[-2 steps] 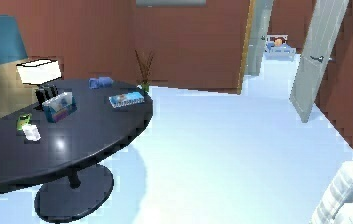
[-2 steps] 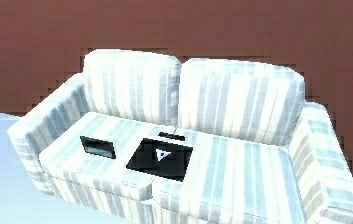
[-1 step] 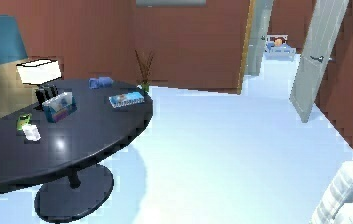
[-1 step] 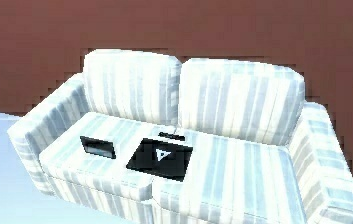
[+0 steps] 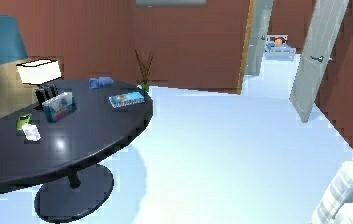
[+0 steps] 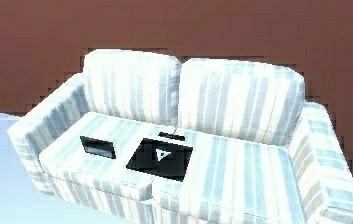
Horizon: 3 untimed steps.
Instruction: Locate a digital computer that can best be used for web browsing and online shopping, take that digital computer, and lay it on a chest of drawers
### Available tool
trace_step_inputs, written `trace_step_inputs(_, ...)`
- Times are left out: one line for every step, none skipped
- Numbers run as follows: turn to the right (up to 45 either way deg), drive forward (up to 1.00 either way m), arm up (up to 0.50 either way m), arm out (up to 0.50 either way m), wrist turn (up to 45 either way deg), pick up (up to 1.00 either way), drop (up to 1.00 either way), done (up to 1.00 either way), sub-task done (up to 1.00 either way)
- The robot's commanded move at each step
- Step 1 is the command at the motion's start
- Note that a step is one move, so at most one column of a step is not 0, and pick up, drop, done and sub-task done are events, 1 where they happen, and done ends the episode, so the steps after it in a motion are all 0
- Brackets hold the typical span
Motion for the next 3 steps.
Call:
trace_step_inputs(0.0, 0.0, 0.0, 0.42, 0.0, 0.0, 0.0, 0.0, 0.0)
trace_step_inputs(0.0, 0.0, 0.0, 0.0, 45.0, 0.0, 0.0, 0.0, 0.0)
trace_step_inputs(0.0, 0.0, 0.0, 0.0, 45.0, 0.0, 0.0, 0.0, 0.0)
